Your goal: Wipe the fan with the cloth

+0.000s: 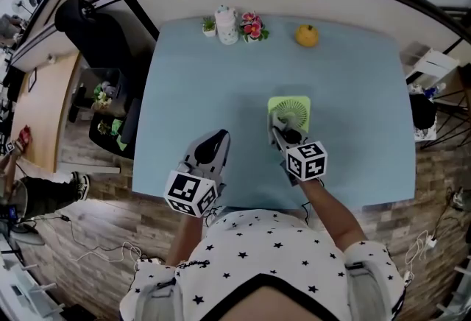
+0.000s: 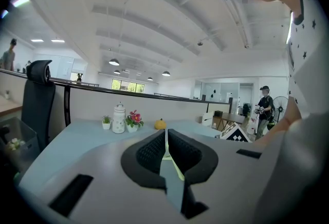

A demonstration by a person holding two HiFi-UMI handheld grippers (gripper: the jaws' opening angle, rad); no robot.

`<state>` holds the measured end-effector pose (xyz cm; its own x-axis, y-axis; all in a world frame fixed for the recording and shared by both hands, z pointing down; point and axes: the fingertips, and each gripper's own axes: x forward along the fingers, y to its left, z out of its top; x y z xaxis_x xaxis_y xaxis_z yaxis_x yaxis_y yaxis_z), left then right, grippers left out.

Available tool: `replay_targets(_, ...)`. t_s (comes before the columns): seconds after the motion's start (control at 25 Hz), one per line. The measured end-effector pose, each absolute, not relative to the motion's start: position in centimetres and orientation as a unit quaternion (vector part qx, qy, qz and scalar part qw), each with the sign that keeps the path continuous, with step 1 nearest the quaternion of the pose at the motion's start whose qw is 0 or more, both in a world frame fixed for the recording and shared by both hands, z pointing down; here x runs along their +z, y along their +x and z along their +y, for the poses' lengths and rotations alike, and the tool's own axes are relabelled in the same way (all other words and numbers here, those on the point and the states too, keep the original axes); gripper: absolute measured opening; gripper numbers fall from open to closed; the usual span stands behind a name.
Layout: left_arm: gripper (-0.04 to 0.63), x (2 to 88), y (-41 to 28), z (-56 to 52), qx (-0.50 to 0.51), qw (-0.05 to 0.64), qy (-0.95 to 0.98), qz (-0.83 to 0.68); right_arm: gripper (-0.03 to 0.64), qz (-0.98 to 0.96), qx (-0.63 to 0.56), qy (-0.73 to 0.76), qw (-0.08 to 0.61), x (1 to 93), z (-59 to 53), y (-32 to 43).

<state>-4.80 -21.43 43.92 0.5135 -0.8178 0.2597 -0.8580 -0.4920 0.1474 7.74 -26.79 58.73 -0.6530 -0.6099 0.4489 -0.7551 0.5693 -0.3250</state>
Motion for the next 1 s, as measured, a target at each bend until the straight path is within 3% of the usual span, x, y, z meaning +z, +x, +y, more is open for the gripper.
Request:
replay_targets(0.4,0.04,44.2,-5.2,-21.3,0.079,0.131,0.858,-0.49,0.052,-0.867,0.256,0.388,0.177,61.2,-26.2,7.8)
replay_targets(1.0,0.04,44.3,-2.0,-22.0,0.086,0.13,0.878,-0.452,0.052,-0.825,0.268,0.475,0.151,60.9,-27.5,15.6)
